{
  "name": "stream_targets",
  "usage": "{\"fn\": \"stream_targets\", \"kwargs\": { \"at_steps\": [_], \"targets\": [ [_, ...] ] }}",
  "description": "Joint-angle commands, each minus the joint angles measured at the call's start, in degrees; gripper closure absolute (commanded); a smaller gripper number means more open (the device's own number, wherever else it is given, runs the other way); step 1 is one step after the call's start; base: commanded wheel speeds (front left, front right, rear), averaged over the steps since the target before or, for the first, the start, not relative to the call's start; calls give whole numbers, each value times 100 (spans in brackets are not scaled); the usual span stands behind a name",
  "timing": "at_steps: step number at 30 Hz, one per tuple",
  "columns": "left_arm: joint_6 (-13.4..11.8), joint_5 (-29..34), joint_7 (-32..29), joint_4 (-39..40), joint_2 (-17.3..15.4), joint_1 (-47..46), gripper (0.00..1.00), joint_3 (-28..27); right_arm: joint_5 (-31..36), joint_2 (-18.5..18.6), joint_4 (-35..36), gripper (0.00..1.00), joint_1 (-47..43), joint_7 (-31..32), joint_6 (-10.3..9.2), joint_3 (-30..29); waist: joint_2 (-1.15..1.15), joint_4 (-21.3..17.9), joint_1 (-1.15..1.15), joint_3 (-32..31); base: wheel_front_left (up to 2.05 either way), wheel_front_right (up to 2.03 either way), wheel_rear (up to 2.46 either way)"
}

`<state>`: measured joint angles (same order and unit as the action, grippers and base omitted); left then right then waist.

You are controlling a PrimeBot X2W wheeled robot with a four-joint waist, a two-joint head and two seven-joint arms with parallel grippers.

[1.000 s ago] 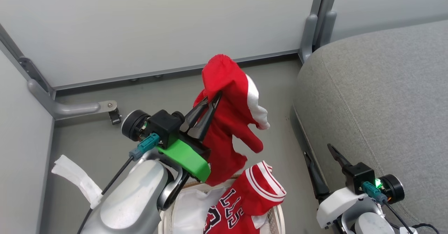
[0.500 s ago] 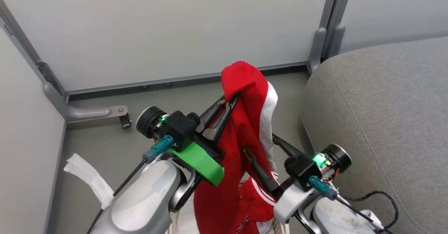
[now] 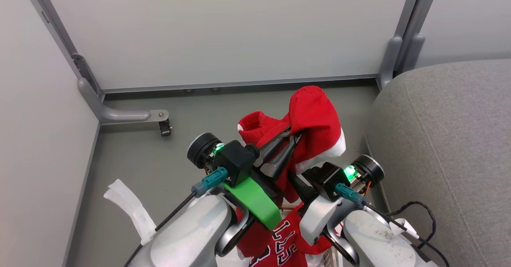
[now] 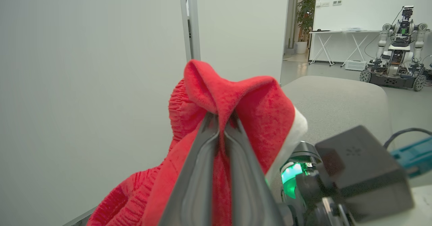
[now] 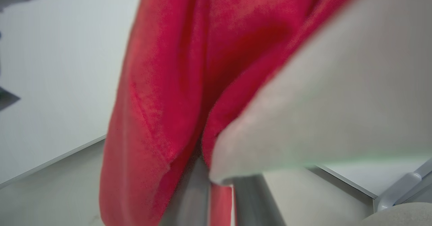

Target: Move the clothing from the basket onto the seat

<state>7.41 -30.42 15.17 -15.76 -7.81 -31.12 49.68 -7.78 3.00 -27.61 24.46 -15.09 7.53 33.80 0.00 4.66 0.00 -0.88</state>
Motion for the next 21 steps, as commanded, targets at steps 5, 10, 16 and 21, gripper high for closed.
{"fn": "stream_targets", "kwargs": {
  "at_steps": [5,10,16,21],
  "targets": [
    [14,178,-4,-198,-146,198,0,-315,-171,9,181,100,-141,-10,-8,-190,0,-503,0,106,0,0,0],
    [14,325,-4,-216,-164,431,0,-597,-33,7,326,100,-339,-10,-8,-391,0,-1369,0,179,0,0,0],
    [14,478,-4,-182,-121,624,0,-788,101,22,532,100,-559,-10,-8,-620,0,-2481,0,333,0,0,0],
    [14,503,-4,-160,-95,707,0,-765,163,112,746,100,-837,-10,-8,-888,0,-3144,0,438,0,0,0]
  ]
}}
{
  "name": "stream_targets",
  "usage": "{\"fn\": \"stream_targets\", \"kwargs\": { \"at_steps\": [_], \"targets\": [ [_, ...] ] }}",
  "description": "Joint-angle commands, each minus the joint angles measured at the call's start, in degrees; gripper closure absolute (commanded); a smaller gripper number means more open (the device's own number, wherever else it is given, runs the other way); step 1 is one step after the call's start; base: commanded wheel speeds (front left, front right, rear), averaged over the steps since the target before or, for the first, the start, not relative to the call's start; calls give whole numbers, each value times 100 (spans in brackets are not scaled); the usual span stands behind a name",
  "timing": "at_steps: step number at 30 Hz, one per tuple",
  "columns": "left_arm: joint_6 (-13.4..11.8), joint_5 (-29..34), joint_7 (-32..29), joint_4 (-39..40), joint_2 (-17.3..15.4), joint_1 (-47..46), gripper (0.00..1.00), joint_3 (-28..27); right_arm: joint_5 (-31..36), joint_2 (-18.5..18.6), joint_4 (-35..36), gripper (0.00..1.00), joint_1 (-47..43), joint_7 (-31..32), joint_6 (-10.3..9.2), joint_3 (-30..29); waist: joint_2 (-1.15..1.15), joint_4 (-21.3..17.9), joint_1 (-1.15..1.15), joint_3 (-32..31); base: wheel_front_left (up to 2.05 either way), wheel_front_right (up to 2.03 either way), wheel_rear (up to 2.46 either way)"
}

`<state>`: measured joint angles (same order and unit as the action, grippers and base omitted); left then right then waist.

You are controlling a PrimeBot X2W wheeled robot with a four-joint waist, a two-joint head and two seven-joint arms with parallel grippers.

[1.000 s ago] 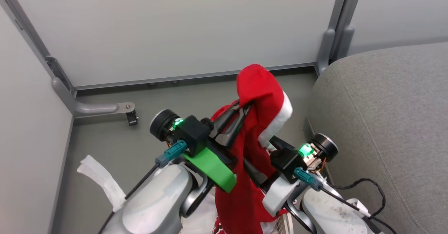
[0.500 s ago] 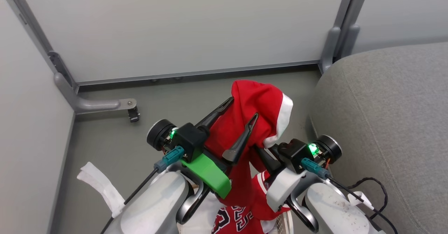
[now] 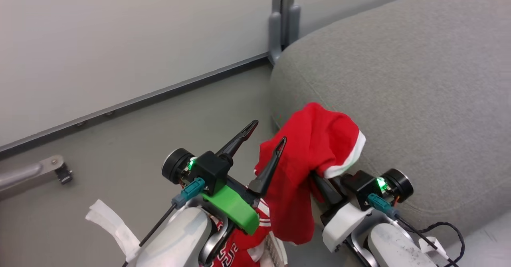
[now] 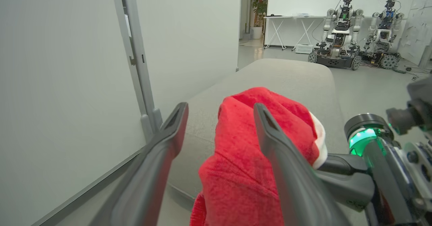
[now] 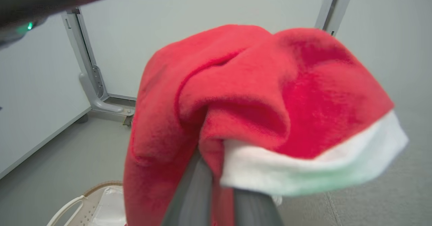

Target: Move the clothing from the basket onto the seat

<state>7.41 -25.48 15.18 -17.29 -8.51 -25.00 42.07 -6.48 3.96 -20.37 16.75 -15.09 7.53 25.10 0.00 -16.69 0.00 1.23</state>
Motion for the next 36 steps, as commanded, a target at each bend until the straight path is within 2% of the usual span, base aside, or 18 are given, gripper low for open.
{"fn": "stream_targets", "kwargs": {
  "at_steps": [1,5,10,15,17,21,27,32,36],
  "targets": [
    [14,20,-5,-4,-30,106,0,-3,56,30,47,100,-106,-10,-8,-53,0,-1095,0,243,0,0,0],
    [14,22,-5,15,-49,99,0,78,219,127,96,100,-183,-10,-8,-393,0,-1306,0,389,0,0,0],
    [14,125,-5,61,-269,-92,0,250,418,241,-20,100,289,-10,-8,-972,0,-1136,0,787,0,0,0],
    [8,249,-5,178,-558,-308,0,545,788,670,-373,100,1341,-11,-8,-1453,0,-655,0,1391,0,0,0],
    [8,219,-5,270,-677,-411,0,598,661,763,-629,100,1801,-10,-8,-1726,0,-430,0,1635,0,0,0],
    [9,131,-5,510,-854,-572,0,602,680,1056,-1073,100,2824,-10,-9,-2090,0,-19,0,2087,0,0,0],
    [9,106,-5,872,-1077,-770,0,615,1165,1574,-1832,100,4183,155,-9,-2567,0,531,0,2676,0,0,0],
    [9,176,-5,1209,-1191,-947,0,645,1671,1921,-2215,100,4916,278,-9,-3241,0,911,0,3151,0,0,0],
    [9,216,-5,1477,-1285,-1070,0,633,2098,1989,-2336,100,5225,397,-8,-3860,0,1113,0,3466,0,0,0]
  ]
}}
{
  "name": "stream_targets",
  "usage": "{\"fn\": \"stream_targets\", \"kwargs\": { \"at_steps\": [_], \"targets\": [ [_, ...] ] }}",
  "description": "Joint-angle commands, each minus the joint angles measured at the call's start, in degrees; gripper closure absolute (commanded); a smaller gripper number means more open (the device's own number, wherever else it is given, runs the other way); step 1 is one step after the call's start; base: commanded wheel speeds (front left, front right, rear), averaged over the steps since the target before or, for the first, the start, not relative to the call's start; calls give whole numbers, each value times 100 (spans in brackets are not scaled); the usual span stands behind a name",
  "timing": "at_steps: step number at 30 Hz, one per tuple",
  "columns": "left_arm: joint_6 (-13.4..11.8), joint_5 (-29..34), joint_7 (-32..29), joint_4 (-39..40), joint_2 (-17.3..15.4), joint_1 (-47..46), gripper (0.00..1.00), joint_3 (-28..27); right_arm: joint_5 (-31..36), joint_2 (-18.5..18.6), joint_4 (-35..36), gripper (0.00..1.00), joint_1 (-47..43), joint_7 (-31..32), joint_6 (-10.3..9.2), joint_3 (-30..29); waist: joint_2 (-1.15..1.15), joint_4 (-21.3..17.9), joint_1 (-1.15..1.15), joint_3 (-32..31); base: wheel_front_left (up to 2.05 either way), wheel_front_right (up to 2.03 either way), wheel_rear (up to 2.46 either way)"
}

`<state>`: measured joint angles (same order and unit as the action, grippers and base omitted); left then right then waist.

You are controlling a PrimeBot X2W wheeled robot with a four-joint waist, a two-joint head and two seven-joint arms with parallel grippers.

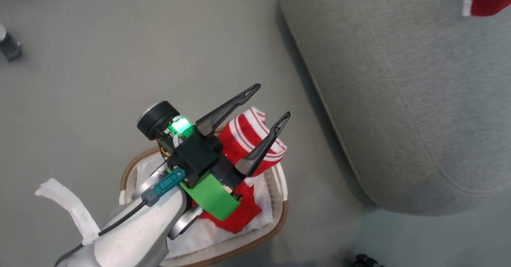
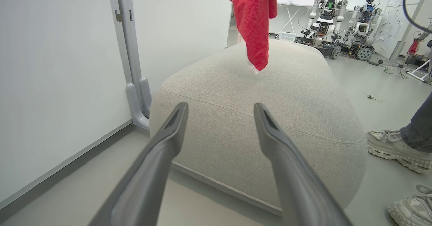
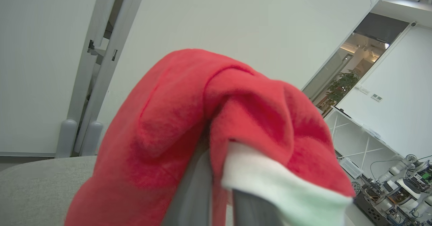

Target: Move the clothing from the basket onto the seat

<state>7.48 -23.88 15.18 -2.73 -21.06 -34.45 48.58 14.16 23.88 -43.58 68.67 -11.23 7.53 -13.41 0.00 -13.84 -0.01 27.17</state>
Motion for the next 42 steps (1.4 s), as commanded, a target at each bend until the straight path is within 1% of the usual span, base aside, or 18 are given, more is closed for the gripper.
{"fn": "stream_targets", "kwargs": {
  "at_steps": [1,4,7,8,9,10,14,17,19,21,26,31,34,39,42],
  "targets": [
    [2,66,-5,82,-60,-145,0,-10,148,-21,-35,100,82,45,-8,-206,0,868,1,945,0,0,0],
    [2,34,-5,183,-117,-194,0,-11,460,-149,-53,100,112,95,-8,-755,0,920,1,1101,0,0,0],
    [2,6,-5,198,-152,-203,0,-25,793,-305,-101,100,-99,167,-9,-1341,0,918,1,1199,0,0,0],
    [2,5,-5,189,-166,-207,0,-24,915,-386,-97,90,-183,191,-9,-1581,0,908,1,1215,0,0,0],
    [2,4,-5,179,-176,-214,0,-21,969,-487,-75,58,-234,143,-9,-1789,0,898,1,1228,0,0,0],
    [2,-12,-5,160,-186,-218,0,-1,1057,-609,-54,0,-317,79,-8,-1990,0,881,1,1236,0,0,0],
    [2,-21,-5,88,-234,-211,0,23,1309,-927,-35,0,-757,-197,-9,-2490,0,767,1,1123,0,0,0],
    [2,-69,-5,5,-211,-142,0,-37,1353,-1100,-65,0,-977,-324,-9,-2652,0,692,1,961,0,0,0],
    [2,-73,-5,-63,-197,-69,0,-97,1427,-1195,-130,0,-1202,-369,-8,-2614,0,638,1,810,0,0,0],
    [2,-82,-5,-139,-167,15,0,-150,1324,-1252,-116,0,-1384,-391,-9,-2598,0,585,1,640,0,0,0],
    [2,-135,-5,-354,-20,266,0,-397,862,-1455,312,0,-2040,-397,-8,-2079,0,495,1,157,0,0,0],
    [2,-152,-5,-564,134,594,0,-726,310,-1493,658,0,-2667,-400,-8,-1366,0,478,1,-338,0,0,0],
    [2,-108,-5,-692,223,817,0,-926,-56,-1520,911,0,-3029,-400,-9,-915,0,519,1,-643,0,0,0],
    [2,-3,-5,-915,391,1160,0,-1384,-598,-1428,1147,0,-3430,-400,-8,-248,0,662,1,-1030,0,0,0],
    [2,84,-5,-1083,491,1385,0,-1708,-944,-1497,1261,0,-3638,-401,-8,114,0,778,1,-1261,0,0,0]
  ]
}}
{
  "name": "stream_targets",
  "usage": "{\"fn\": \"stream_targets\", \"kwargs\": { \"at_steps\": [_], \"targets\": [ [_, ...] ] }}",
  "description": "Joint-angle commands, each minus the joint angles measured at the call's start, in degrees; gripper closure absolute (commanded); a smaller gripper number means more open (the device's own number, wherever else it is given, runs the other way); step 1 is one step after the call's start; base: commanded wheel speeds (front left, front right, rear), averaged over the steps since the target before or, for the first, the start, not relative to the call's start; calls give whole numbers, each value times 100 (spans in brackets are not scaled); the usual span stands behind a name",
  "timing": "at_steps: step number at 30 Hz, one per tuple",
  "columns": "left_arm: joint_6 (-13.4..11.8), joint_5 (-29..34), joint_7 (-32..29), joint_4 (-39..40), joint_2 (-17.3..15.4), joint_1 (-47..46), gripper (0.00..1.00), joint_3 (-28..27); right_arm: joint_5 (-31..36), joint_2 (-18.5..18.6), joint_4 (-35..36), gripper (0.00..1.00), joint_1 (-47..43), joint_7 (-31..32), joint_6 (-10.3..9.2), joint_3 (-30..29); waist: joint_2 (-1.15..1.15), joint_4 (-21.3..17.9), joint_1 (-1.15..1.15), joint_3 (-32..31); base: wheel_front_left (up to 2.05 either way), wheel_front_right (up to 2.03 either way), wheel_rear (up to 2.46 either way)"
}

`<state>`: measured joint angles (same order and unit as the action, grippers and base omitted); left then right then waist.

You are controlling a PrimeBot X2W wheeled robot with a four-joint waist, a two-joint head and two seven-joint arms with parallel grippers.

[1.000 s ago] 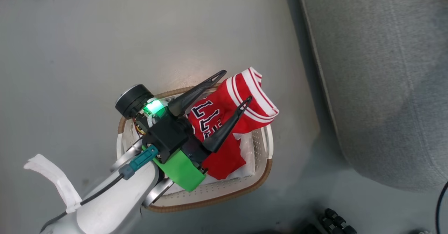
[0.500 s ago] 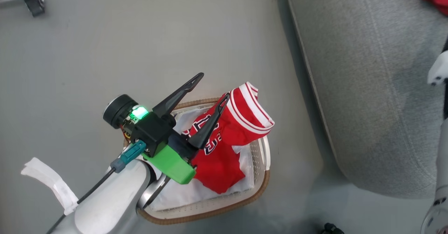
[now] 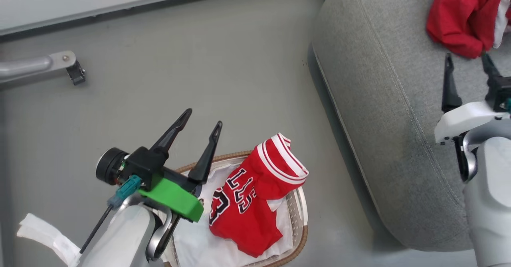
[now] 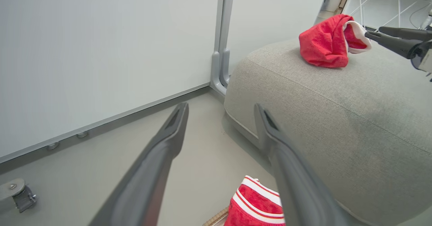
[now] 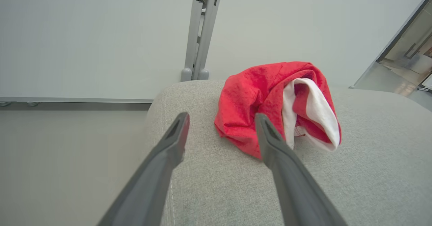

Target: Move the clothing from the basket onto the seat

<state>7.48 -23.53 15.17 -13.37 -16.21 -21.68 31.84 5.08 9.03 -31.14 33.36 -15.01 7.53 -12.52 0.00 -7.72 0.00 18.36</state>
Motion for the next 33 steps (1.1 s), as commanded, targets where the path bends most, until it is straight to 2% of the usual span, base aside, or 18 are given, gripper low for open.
{"fn": "stream_targets", "kwargs": {
  "at_steps": [1,7,17,24,33],
  "targets": [
    [2,99,-5,-84,44,181,0,-153,-161,-41,63,0,-176,-23,-8,130,0,213,0,-469,0,0,0],
    [2,359,-4,-408,247,572,0,-920,-798,-264,239,0,-531,-23,-8,616,0,469,0,-863,0,0,0],
    [-18,929,-5,-982,579,1147,0,-2177,-1445,-384,366,0,-1172,-23,-8,1399,0,751,0,-1429,0,0,0],
    [-32,1186,-4,-1116,839,1628,0,-2932,-1711,-492,455,0,-1696,-23,-8,1691,0,754,0,-1689,0,0,0],
    [-15,1377,-4,-1014,1151,2118,0,-3576,-1853,-578,656,0,-2293,-23,-8,1676,0,700,0,-1832,0,0,0]
  ]
}}
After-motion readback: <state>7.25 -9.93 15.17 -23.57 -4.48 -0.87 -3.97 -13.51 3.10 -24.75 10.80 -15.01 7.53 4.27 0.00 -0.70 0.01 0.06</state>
